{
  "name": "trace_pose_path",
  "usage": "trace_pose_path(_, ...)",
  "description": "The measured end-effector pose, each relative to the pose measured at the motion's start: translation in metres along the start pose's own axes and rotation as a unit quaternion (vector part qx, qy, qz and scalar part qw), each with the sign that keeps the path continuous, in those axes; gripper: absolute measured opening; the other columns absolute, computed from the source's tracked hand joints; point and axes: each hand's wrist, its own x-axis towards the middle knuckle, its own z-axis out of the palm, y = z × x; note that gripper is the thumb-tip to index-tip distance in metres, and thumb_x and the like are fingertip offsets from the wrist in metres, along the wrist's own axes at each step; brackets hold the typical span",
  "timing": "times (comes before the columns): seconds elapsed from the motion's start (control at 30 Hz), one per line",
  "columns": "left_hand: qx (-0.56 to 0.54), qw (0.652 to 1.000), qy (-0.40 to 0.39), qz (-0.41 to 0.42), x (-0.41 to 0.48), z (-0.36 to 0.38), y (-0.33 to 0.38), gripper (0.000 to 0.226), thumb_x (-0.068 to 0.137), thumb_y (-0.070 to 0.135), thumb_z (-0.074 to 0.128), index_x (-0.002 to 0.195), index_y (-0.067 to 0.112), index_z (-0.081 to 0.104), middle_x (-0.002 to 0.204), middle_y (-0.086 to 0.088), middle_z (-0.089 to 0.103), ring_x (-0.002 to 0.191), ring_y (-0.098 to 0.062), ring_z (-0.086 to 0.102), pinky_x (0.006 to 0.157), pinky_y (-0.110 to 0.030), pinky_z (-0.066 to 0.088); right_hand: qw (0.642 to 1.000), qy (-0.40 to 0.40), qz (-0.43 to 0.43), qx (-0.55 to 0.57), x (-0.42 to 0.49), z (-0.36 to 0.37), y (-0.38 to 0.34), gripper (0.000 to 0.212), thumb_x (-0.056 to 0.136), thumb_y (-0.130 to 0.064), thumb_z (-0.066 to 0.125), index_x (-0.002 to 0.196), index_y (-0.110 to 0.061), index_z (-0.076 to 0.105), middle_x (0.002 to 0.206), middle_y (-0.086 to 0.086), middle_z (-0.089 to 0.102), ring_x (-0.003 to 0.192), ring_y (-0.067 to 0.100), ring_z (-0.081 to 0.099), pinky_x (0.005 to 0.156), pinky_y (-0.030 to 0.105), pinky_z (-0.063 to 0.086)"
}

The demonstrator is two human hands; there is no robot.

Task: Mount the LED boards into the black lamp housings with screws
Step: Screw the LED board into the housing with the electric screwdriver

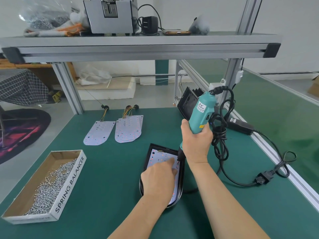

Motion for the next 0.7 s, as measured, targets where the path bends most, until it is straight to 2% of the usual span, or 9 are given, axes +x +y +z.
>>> trace_pose_path(0.07, -0.004, 1.0, -0.007, 0.0, -0.001, -0.001, 0.0, 0.023, 0.1, 0.041, 0.047, 0.118, 0.034, 0.059, 0.089, 0.0, 0.068, 0.079, -0.025, 0.054, 0.061, -0.029, 0.031, 1.0, -0.001, 0.0, -0.001, -0.001, -0.003, -0.003, 0.029, 0.077, -0.03, 0.07, 0.069, -0.013, 0.048, 0.052, -0.013, 0.047, 0.048, 0.011, 0.043, 0.049, 0.027, 0.042)
trace_pose_path(0.13, -0.016, 1.0, -0.014, -0.005, -0.001, -0.002, -0.001, 0.023, 0.099, 0.042, 0.047, 0.118, 0.036, 0.059, 0.098, 0.001, 0.072, 0.09, -0.025, 0.064, 0.064, -0.028, 0.032, 1.0, -0.011, -0.019, 0.003, -0.005, -0.007, -0.01, 0.028, 0.079, -0.03, 0.071, 0.074, -0.008, 0.054, 0.054, -0.012, 0.051, 0.049, 0.009, 0.046, 0.051, 0.024, 0.043)
trace_pose_path(0.2, -0.026, 0.999, -0.022, -0.015, 0.0, -0.005, -0.001, 0.021, 0.098, 0.043, 0.049, 0.115, 0.036, 0.06, 0.099, 0.002, 0.072, 0.097, -0.024, 0.067, 0.064, -0.028, 0.033, 0.999, -0.015, -0.028, 0.027, -0.008, -0.012, -0.022, 0.023, 0.081, -0.031, 0.072, 0.075, -0.014, 0.058, 0.057, -0.011, 0.055, 0.051, 0.01, 0.049, 0.052, 0.023, 0.045)
trace_pose_path(0.3, -0.068, 0.995, -0.057, -0.041, 0.0, -0.011, -0.002, 0.037, 0.098, 0.044, 0.051, 0.134, 0.048, 0.055, 0.115, 0.005, 0.072, 0.107, -0.023, 0.065, 0.072, -0.025, 0.037, 0.997, -0.004, -0.011, 0.072, -0.011, -0.016, -0.037, 0.017, 0.081, -0.029, 0.072, 0.078, -0.017, 0.061, 0.061, -0.001, 0.057, 0.054, 0.019, 0.051, 0.053, 0.03, 0.047)
trace_pose_path(0.4, -0.185, 0.974, -0.112, -0.065, 0.001, -0.02, -0.011, 0.046, 0.1, 0.028, 0.048, 0.144, 0.04, 0.049, 0.122, -0.002, 0.069, 0.099, -0.021, 0.064, 0.076, -0.024, 0.044, 0.995, 0.016, 0.016, 0.094, -0.016, -0.019, -0.046, 0.016, 0.081, -0.025, 0.072, 0.079, -0.014, 0.06, 0.065, 0.007, 0.055, 0.058, 0.023, 0.051, 0.057, 0.035, 0.047)
trace_pose_path(0.47, -0.339, 0.924, -0.131, -0.116, 0.002, -0.028, -0.021, 0.048, 0.099, 0.007, 0.043, 0.142, 0.023, 0.053, 0.106, -0.009, 0.07, 0.082, -0.022, 0.064, 0.07, -0.024, 0.047, 0.992, 0.036, 0.032, 0.119, -0.02, -0.02, -0.052, 0.014, 0.081, -0.023, 0.072, 0.077, -0.019, 0.059, 0.065, 0.008, 0.054, 0.059, 0.024, 0.05, 0.059, 0.036, 0.046)
trace_pose_path(0.53, -0.515, 0.824, -0.155, -0.177, -0.002, -0.039, -0.032, 0.044, 0.095, -0.01, 0.039, 0.133, 0.004, 0.055, 0.085, -0.013, 0.065, 0.066, -0.021, 0.063, 0.063, -0.025, 0.051, 0.988, 0.052, 0.04, 0.141, -0.023, -0.02, -0.059, 0.014, 0.081, -0.022, 0.071, 0.076, -0.022, 0.059, 0.062, 0.005, 0.055, 0.056, 0.021, 0.051, 0.058, 0.033, 0.046)
trace_pose_path(0.63, -0.663, 0.701, -0.165, -0.202, -0.009, -0.053, -0.043, 0.03, 0.092, -0.023, 0.041, 0.114, -0.01, 0.057, 0.093, -0.022, 0.066, 0.071, -0.025, 0.075, 0.07, -0.027, 0.061, 0.98, 0.068, 0.049, 0.181, -0.027, -0.018, -0.07, 0.015, 0.083, -0.02, 0.071, 0.075, -0.021, 0.058, 0.054, 0.0, 0.054, 0.049, 0.017, 0.05, 0.052, 0.026, 0.045)
trace_pose_path(0.7, -0.708, 0.655, -0.171, -0.199, -0.013, -0.057, -0.047, 0.021, 0.094, -0.022, 0.043, 0.108, -0.014, 0.058, 0.099, -0.029, 0.068, 0.078, -0.029, 0.077, 0.066, -0.024, 0.061, 0.974, 0.074, 0.057, 0.205, -0.03, -0.015, -0.077, 0.016, 0.083, -0.02, 0.071, 0.076, -0.018, 0.056, 0.053, 0.001, 0.054, 0.048, 0.017, 0.049, 0.051, 0.024, 0.043)
